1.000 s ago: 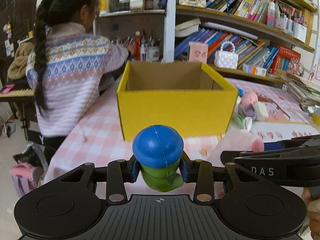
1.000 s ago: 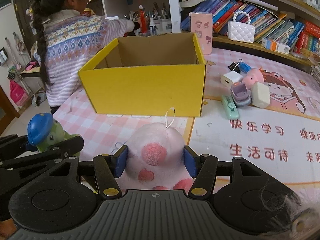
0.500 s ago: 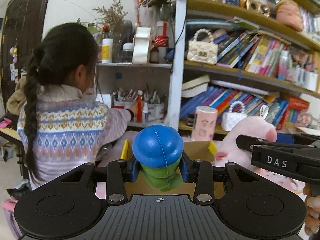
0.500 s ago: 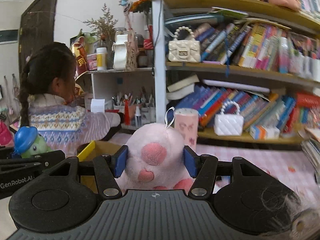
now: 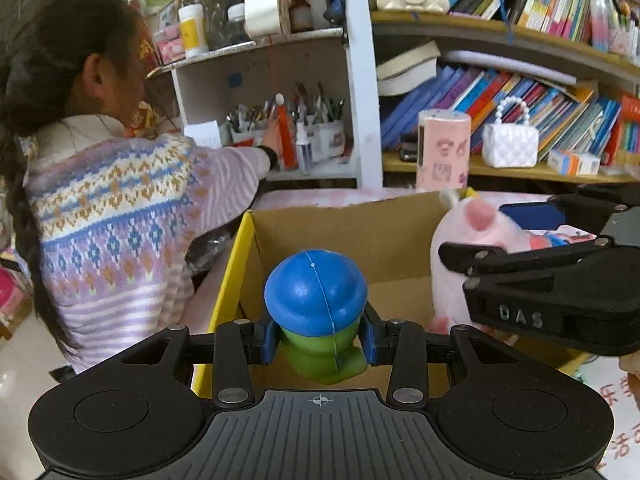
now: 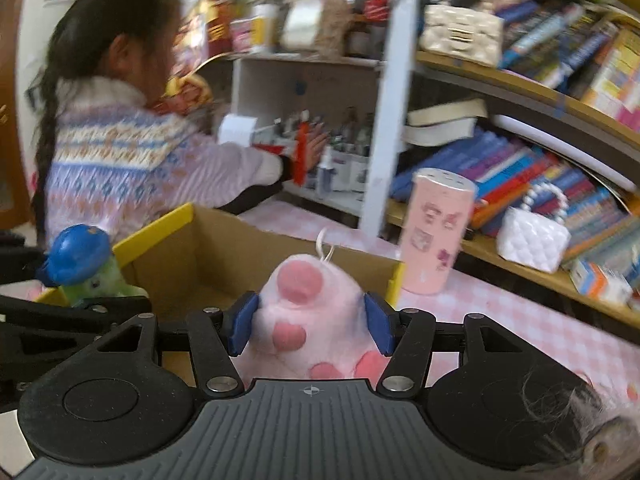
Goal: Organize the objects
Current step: 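Carry the pig and the green figure together over the yellow box, then open both tools to drop the pig and figure into the box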
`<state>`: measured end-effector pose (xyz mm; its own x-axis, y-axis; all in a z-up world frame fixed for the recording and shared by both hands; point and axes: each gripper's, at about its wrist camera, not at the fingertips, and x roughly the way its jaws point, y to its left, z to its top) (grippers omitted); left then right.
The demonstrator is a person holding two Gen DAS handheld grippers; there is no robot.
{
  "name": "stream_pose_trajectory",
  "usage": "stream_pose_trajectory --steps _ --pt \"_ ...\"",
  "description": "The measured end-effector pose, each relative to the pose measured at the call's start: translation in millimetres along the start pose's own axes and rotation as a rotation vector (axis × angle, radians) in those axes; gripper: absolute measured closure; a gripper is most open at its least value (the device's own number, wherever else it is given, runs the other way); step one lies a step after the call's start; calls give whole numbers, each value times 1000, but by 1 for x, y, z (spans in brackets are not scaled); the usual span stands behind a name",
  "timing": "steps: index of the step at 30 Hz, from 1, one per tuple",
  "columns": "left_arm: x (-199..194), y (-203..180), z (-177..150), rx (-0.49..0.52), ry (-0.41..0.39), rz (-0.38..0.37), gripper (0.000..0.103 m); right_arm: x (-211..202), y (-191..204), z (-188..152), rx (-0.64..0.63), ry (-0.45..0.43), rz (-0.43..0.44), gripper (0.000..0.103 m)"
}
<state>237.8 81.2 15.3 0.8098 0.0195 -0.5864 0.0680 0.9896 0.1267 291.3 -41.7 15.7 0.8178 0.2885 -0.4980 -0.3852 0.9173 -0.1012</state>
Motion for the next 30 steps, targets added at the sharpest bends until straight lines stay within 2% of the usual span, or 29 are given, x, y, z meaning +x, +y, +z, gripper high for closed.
stream_pose_trajectory --steps 5,9,11,12,17,22,28,30 --pt "16 -2 -1 39 38 42 64 24 -2 -4 -96 69 86 52" --pt "30 -2 -5 45 85 54 64 37 -9 -7 -93 133 160 54" --pt "35 -4 -7 51 102 58 64 39 -11 -8 -104 147 204 63" --pt "37 -6 -8 57 110 59 64 42 -11 -9 -116 162 222 71" --pt "40 -10 -11 33 133 64 63 47 -14 -10 -196 190 238 72" --pt "42 -15 -12 14 153 65 62 50 -21 -13 -288 175 273 74" --pt "42 -21 -11 42 150 89 60 50 -21 -11 -317 147 309 74" --pt "43 -21 -10 38 150 91 54 51 -21 -9 -304 148 299 71"
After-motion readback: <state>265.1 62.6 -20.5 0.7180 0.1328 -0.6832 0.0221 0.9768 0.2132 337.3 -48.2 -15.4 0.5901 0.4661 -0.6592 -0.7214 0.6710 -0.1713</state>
